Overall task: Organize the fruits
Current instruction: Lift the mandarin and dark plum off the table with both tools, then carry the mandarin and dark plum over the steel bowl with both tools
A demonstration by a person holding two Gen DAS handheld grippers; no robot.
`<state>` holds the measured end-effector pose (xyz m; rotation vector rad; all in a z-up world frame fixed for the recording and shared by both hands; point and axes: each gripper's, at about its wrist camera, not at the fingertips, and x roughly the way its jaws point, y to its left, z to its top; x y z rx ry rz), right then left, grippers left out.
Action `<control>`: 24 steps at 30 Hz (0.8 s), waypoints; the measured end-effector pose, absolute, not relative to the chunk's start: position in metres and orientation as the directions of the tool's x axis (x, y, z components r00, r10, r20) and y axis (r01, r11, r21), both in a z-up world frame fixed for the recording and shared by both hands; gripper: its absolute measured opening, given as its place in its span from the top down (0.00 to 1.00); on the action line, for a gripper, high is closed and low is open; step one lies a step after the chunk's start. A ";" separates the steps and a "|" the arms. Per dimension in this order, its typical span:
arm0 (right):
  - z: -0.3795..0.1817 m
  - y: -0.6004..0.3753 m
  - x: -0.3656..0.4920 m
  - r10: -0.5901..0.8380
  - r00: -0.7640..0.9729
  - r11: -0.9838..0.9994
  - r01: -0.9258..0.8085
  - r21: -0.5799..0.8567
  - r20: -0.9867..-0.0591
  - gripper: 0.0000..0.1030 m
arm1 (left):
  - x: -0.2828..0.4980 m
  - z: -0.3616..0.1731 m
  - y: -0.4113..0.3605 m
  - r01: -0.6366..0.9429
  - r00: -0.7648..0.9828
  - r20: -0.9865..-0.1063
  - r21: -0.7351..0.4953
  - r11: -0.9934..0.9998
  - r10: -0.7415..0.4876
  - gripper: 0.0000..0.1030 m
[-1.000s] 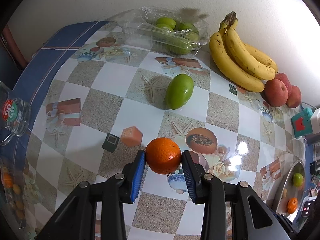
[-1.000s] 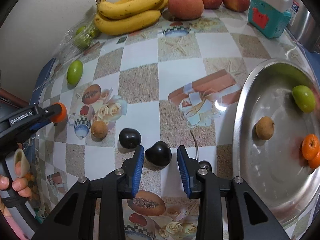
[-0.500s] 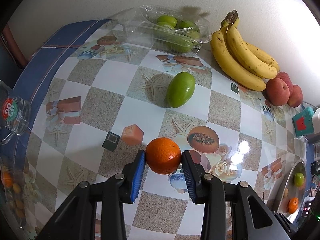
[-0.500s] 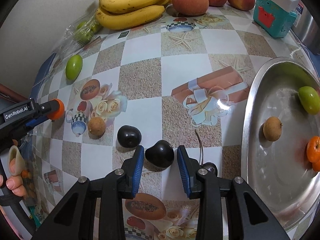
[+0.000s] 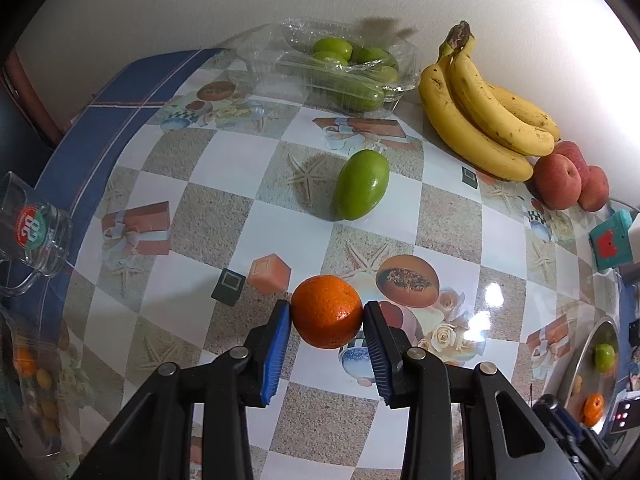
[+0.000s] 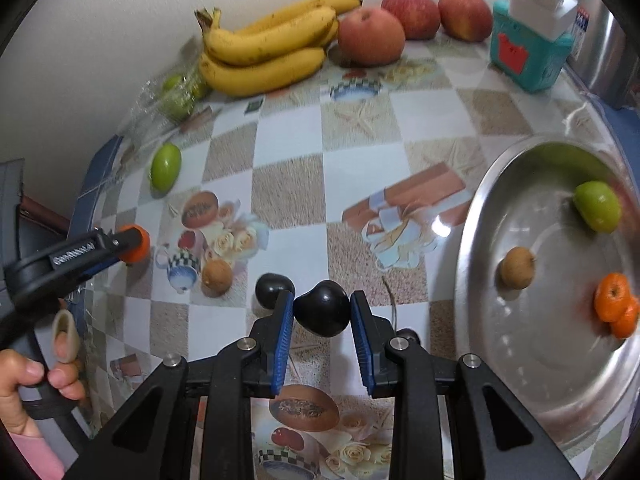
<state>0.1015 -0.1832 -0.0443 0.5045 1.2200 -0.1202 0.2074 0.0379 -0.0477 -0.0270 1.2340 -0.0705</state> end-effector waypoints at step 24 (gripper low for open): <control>-0.010 -0.263 0.059 0.039 0.427 0.790 0.540 0.290 -0.903 0.71 | 0.176 -0.012 -0.066 0.273 0.386 -0.916 -0.002 0.962 -0.111 0.61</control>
